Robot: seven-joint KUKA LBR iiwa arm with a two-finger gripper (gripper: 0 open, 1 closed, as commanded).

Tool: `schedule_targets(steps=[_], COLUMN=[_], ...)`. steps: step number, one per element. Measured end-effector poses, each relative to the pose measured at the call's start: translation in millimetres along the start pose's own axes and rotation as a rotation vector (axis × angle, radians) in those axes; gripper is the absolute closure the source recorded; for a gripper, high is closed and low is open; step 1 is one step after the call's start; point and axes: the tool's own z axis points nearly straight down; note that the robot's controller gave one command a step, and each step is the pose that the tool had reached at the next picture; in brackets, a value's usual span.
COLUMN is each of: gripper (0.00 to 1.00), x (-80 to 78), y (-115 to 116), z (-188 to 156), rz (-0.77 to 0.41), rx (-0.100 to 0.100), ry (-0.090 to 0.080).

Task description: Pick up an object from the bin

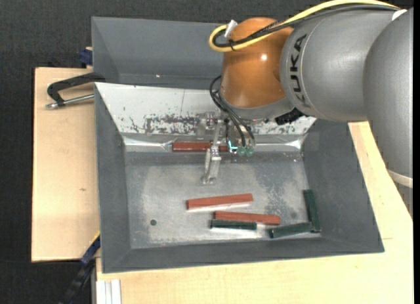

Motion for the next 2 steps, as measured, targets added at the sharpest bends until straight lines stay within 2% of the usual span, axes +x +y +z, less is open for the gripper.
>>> schedule_targets(steps=[1, 2], gripper=[0.0, 0.0], x=[-2.0, 14.4], y=[-0.3, -19.1], z=[-4.8, 21.7], rz=[0.001, -0.081], rx=[-0.001, -0.003], ry=[-0.008, -0.019])
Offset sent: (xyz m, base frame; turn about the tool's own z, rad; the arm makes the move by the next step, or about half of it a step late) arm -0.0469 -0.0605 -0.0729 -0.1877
